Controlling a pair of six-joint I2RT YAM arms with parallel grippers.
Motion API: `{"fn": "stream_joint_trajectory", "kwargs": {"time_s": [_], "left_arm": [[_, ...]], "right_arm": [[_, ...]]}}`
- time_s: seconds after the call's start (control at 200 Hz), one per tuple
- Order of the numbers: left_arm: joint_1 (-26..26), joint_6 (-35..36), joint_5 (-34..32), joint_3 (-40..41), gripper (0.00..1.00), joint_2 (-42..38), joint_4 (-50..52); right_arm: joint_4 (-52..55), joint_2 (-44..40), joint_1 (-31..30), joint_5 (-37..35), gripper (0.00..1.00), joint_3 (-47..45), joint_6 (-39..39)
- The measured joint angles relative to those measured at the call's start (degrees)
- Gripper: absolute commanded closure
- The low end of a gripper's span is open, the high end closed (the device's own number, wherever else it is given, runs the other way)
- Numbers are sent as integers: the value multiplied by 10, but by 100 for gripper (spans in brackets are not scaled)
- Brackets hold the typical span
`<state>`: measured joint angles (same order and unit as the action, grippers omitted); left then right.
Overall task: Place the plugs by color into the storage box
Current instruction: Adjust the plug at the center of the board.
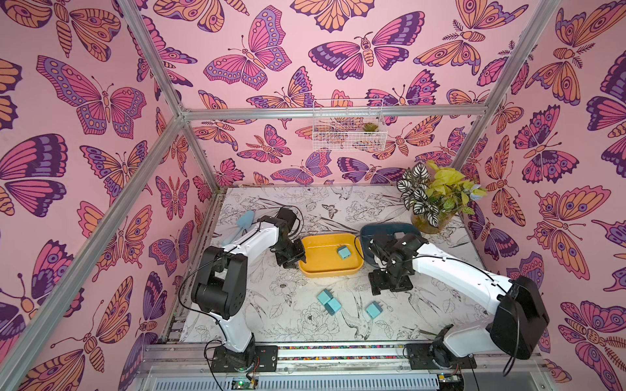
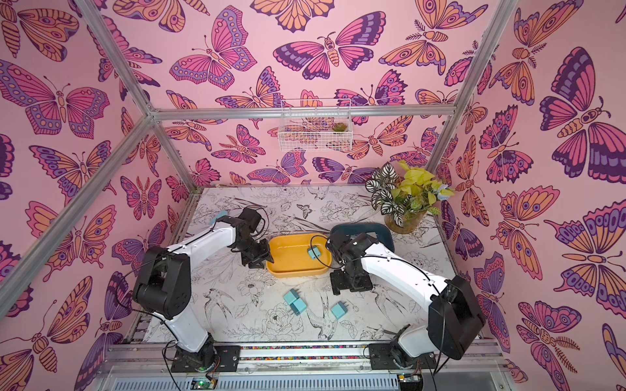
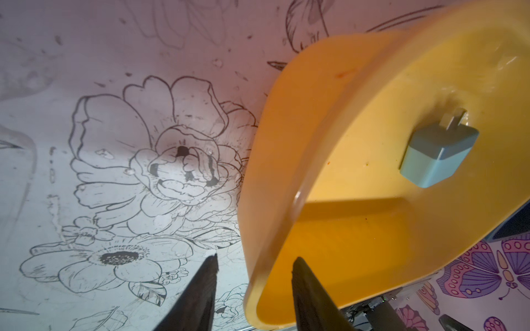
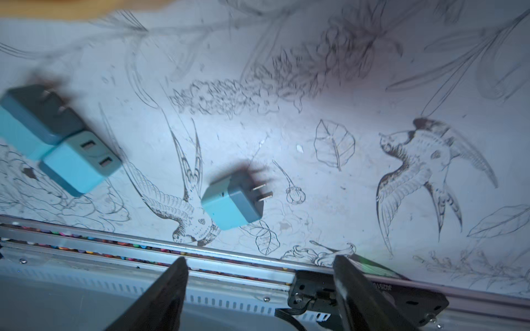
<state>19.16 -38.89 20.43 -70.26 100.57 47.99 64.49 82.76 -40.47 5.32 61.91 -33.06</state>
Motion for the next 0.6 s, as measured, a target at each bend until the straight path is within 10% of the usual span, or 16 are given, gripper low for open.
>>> {"fn": "stream_joint_trajectory", "kwargs": {"time_s": [0.125,0.33,0.596], "left_arm": [[0,0,-4,0,48,0,0],[-4,-2,-6,-1,3,0,0],[-21,-2,-3,-3,0,0,0]], "right_arm": [[0,9,0,23,18,-21,-3],[-2,1,0,37,19,-53,-4],[-8,7,0,48,23,-123,-17]]}}
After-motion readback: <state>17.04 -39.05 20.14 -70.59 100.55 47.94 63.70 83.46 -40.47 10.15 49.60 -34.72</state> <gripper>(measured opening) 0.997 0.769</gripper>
